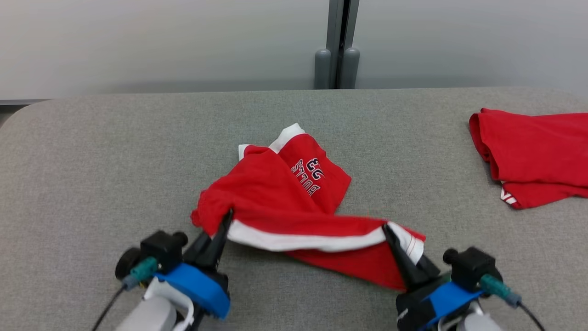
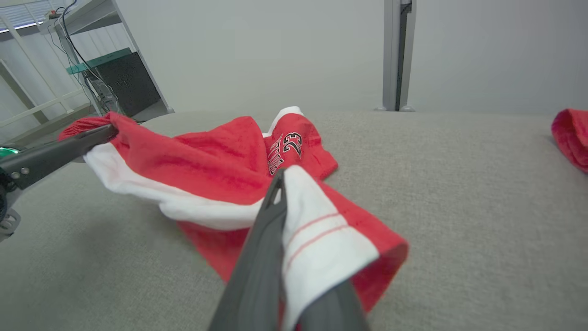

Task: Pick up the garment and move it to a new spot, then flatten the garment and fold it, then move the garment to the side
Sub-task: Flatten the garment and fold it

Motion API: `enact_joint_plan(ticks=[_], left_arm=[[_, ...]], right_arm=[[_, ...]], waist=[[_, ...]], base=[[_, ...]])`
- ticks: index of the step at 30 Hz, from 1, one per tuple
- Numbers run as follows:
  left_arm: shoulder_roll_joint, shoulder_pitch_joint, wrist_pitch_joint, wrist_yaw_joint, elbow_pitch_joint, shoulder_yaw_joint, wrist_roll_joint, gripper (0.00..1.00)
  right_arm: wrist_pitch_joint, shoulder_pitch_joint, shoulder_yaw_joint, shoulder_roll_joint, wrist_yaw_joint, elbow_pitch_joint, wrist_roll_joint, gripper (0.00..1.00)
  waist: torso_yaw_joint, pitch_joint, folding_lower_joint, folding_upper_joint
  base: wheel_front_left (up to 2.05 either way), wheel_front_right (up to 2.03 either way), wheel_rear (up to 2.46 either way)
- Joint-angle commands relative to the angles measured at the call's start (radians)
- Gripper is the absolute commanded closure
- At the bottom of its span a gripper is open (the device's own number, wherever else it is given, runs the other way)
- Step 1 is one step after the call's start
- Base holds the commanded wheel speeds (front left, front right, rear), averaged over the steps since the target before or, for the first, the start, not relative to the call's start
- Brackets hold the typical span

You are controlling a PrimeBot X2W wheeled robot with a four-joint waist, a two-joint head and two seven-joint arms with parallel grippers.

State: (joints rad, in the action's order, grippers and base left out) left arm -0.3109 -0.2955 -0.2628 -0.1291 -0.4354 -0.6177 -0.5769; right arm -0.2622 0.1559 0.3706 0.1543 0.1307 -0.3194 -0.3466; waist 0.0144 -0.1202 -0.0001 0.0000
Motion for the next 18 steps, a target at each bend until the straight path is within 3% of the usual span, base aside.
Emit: enact_joint_plan(ticks=[1,9,18], left_arm=[[-0.004,-0.045,-0.002,-0.002,0.014,0.01,-0.004,1.0],[-0.018,-0.355,0.041,-0.002,0.042,0.053,-0.05,1.0],[-0.009,-0.83,0.111,-0.002,-0.07,0.027,-0.08,1.0]], right_arm=[[-0.003,0.042,-0.002,0.011,0.0,0.013,-0.007,1.0],[0.042,0.387,0.005,0.05,0.0,0.018,-0.032,1.0],[0.11,0.919,-0.004,0.067,0.0,-0.184,-0.108,1.0]], waist=[[-0.001,-0.004,0.0001,0.0],[-0.019,-0.08,0.0001,0.0],[-0.039,-0.224,0.0001,0.0]], base=[[0.0,0.0,0.0],[0.0,0.0,0.0],[0.0,0.0,0.0]])
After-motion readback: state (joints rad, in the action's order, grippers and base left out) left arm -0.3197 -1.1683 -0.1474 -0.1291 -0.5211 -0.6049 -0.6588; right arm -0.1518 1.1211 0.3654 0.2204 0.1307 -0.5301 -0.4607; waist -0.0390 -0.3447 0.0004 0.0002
